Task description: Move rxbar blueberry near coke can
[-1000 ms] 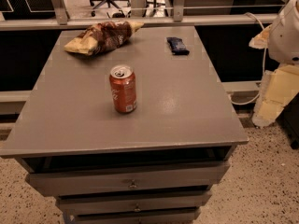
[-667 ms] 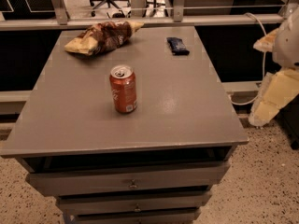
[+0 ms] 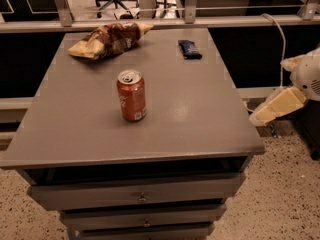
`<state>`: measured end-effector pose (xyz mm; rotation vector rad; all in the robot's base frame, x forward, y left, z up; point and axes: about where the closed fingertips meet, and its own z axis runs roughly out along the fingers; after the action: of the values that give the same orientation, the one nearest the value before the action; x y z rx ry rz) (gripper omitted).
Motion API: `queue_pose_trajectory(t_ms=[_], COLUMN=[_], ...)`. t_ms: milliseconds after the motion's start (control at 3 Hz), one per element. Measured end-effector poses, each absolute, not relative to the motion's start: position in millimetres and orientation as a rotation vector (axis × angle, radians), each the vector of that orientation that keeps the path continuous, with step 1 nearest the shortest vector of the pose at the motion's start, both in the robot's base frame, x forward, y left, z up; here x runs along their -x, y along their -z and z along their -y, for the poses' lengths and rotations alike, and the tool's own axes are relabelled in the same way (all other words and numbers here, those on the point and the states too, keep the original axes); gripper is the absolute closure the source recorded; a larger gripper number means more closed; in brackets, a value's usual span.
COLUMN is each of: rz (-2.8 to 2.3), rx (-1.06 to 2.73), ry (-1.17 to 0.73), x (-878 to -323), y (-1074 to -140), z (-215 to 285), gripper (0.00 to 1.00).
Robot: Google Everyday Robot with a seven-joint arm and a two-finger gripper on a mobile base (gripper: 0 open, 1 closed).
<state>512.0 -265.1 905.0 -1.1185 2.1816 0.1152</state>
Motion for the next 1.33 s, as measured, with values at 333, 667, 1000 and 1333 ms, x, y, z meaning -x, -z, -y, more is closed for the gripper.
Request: queue_pose_trajectory(t_ms=[333,667,1000,1333], rz=[-2.138,-2.087,-2.042,-2.042], rx=[0.939,0.817,0.718,0.718], ry=[-0.167,-0.159,-0.158,-0.159], x=[-554.5,-594.8,-628.9,-628.9], y=[-880.1,-868.9,-873.9,-873.8], z=[276.0,281.1,282.9,282.9], gripper=[0.0,0.0,0.0,0.0])
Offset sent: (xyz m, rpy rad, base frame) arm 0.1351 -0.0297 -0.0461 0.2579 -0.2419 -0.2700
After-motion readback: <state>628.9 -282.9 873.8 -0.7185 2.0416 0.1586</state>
